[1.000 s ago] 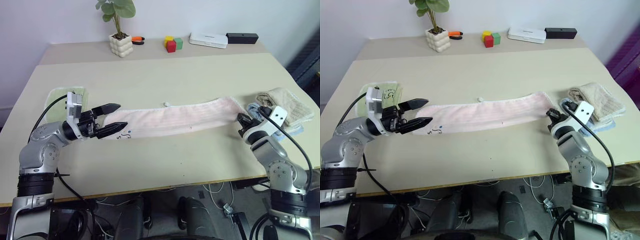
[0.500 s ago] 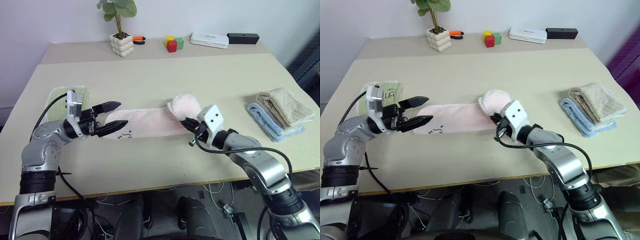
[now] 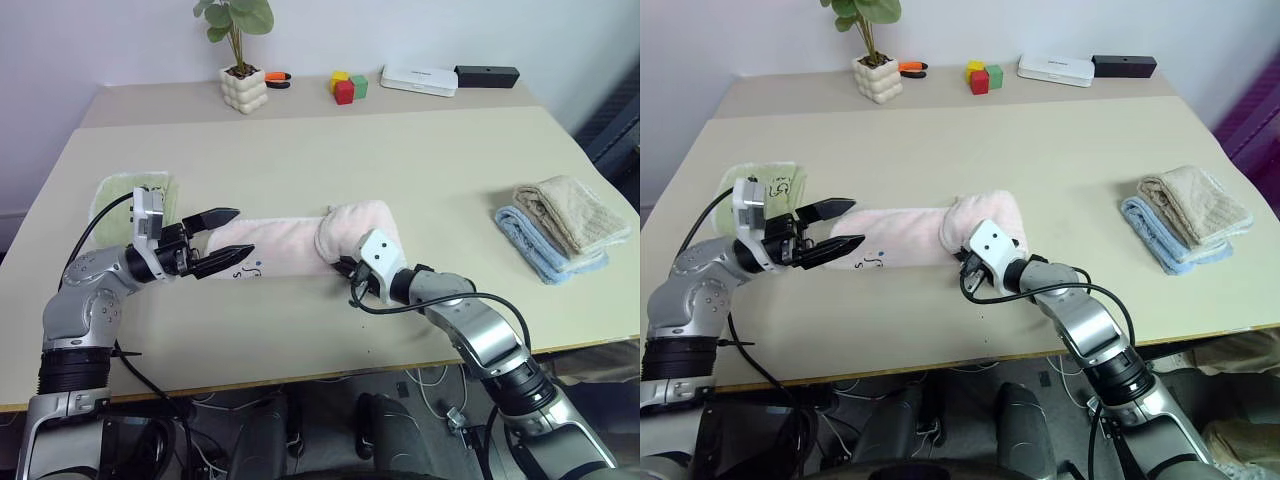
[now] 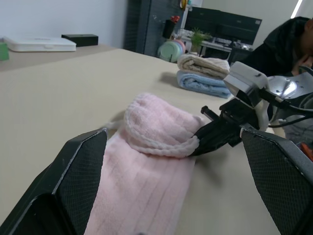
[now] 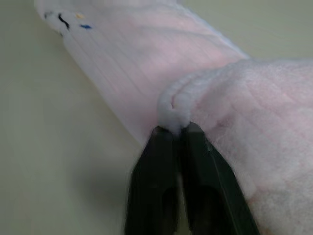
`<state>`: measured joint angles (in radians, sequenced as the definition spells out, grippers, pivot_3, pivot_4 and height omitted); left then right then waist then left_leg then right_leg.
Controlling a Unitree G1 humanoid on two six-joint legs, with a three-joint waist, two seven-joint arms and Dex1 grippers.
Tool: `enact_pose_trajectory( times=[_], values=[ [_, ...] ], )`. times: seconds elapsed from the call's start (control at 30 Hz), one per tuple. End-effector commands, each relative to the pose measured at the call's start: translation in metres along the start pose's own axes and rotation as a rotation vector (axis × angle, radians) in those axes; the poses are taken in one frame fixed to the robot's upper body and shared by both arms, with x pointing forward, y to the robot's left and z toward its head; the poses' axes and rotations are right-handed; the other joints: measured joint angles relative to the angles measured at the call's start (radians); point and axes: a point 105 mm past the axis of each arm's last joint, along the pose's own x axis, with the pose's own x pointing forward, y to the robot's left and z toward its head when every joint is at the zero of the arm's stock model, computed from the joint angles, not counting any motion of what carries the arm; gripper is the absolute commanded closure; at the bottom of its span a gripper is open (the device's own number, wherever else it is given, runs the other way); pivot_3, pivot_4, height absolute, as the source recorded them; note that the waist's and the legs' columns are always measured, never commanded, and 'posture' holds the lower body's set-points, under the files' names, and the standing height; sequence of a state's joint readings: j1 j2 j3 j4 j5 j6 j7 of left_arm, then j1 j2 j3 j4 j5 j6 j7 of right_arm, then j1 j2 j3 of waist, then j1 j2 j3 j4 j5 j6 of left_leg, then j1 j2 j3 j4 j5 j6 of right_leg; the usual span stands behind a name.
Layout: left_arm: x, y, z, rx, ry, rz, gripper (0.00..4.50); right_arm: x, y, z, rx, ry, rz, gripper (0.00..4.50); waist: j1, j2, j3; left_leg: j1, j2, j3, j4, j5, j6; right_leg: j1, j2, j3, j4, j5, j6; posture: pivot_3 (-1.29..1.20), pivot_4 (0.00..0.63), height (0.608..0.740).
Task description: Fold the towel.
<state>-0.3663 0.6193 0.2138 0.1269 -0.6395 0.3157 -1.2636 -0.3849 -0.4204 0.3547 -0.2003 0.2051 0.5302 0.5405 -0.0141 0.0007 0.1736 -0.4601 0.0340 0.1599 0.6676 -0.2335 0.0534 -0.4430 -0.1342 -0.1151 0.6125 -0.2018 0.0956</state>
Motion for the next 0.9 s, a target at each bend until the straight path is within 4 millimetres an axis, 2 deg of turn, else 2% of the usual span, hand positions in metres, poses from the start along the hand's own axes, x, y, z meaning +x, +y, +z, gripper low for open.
enact_pose_trajectory(
  times=[0.03,0.13,0.2,0.33,0.43,0.53,0.63,0.67,0.7,0.77,0.83,0.9],
  values=[
    [0.000,-0.001,0.009,0.049,-0.023,0.000,0.00,0.005,0.006,0.016,0.005,-0.052,0.027,2.59,0.000,0.000,0.000,0.000,0.000,0.000,0.000,0.000,0.000,0.000,0.000,0.000,0.000,0.000,0.000,0.00,0.150,0.740],
    [0.000,0.000,0.009,0.049,-0.026,0.002,0.00,0.003,0.005,0.018,-0.044,-0.049,0.018,1.13,0.002,0.000,0.000,0.000,0.000,0.000,0.000,0.000,0.000,0.000,0.000,0.000,0.000,0.000,0.000,0.00,0.150,0.740],
    [0.000,0.001,0.008,0.050,-0.026,0.002,0.00,-0.006,0.004,0.022,-0.072,-0.068,0.060,0.11,0.002,0.000,0.000,0.000,0.000,0.000,0.000,0.000,0.000,0.000,0.000,0.000,0.000,0.000,0.000,0.00,0.150,0.740],
    [0.000,0.001,0.007,0.052,-0.029,0.002,0.00,-0.027,-0.020,0.063,0.114,-0.310,0.067,0.11,0.000,0.000,0.000,0.000,0.000,0.000,0.000,0.000,0.000,0.000,0.000,0.000,0.000,0.000,0.000,0.00,0.150,0.740],
    [-0.002,0.003,0.006,0.043,-0.037,0.026,0.00,-0.032,-0.036,0.072,0.141,-0.357,0.024,1.05,0.000,0.000,0.000,0.000,0.000,0.000,0.000,0.000,0.000,0.000,0.000,0.000,0.000,0.002,0.003,0.00,0.150,0.740],
    [-0.003,0.000,0.005,-0.013,-0.067,0.049,0.00,-0.030,-0.049,0.082,0.214,-0.415,-0.017,2.49,-0.002,0.000,0.000,0.000,0.000,0.000,0.000,0.000,0.000,0.000,0.000,0.000,0.000,0.002,0.003,0.00,0.150,0.740],
    [-0.004,-0.005,0.005,-0.167,-0.124,0.116,0.00,-0.015,-0.062,0.065,0.130,-0.337,-0.133,4.19,-0.004,0.000,0.000,0.000,0.000,0.000,-0.001,0.000,0.000,0.000,0.000,0.000,0.001,0.002,0.003,0.00,0.150,0.740],
    [-0.005,-0.005,0.001,-0.234,-0.122,0.151,0.00,-0.011,-0.066,0.058,0.118,-0.312,-0.166,4.46,-0.004,0.000,0.000,0.000,0.000,0.000,-0.001,0.000,0.000,0.000,0.000,0.000,0.001,0.002,0.003,0.00,0.150,0.740],
    [-0.006,-0.008,-0.002,-0.261,-0.112,0.176,0.00,-0.007,-0.069,0.052,0.114,-0.296,-0.196,4.46,-0.002,0.000,0.000,0.000,0.000,0.000,-0.001,0.001,0.001,0.000,0.000,0.000,0.001,0.002,0.003,0.00,0.150,0.740],
    [-0.010,-0.016,-0.008,-0.384,-0.121,0.222,0.00,-0.001,-0.064,0.062,0.170,-0.371,-0.181,4.46,-0.006,0.000,0.000,0.000,0.000,0.000,-0.001,0.001,0.001,0.000,0.000,0.000,0.001,0.002,0.003,0.00,0.150,0.740],
    [-0.015,-0.021,-0.007,-0.423,-0.137,0.251,0.00,0.003,-0.061,0.068,0.190,-0.407,-0.169,4.46,-0.009,0.000,0.000,0.000,0.000,0.000,-0.001,0.002,0.001,0.000,0.000,0.000,0.002,0.002,0.003,0.00,0.150,0.740],
    [-0.029,-0.030,-0.014,-0.553,-0.170,0.291,0.00,0.009,-0.063,0.056,0.138,-0.354,-0.213,4.46,-0.009,0.000,0.000,0.001,0.000,-0.001,-0.001,0.002,0.001,0.000,0.001,0.000,0.003,0.002,0.003,0.00,0.150,0.740]
  ],
)
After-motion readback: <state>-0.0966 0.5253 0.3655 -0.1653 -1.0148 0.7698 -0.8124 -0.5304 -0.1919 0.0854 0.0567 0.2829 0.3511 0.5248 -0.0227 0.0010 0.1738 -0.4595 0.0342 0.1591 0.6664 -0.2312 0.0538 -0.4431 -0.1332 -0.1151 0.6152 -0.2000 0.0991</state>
